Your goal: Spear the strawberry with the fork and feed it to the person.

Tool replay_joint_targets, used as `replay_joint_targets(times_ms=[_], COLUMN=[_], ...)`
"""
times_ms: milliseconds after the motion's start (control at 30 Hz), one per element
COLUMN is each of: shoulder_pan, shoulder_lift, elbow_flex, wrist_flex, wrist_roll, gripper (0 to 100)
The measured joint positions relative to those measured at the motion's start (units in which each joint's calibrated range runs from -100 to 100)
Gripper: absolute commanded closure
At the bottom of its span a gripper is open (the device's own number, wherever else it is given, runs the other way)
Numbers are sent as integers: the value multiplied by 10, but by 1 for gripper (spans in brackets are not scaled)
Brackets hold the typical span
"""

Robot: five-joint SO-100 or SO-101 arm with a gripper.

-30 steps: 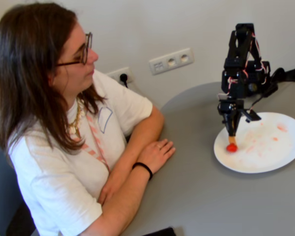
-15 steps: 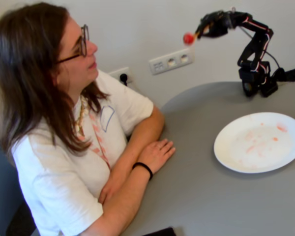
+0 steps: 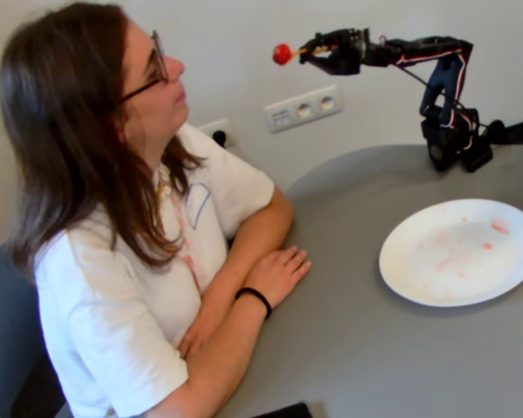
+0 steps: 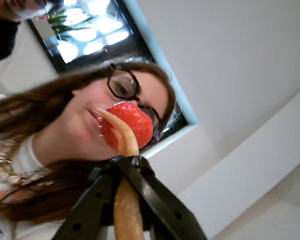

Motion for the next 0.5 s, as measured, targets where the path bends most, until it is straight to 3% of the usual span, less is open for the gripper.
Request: replay_joint_targets(times_ms=[500], shoulder_pan=[83], shoulder_lift=[347], elbow_flex=[-347], wrist_flex=[-17], wrist_roll=[-56], gripper=[99])
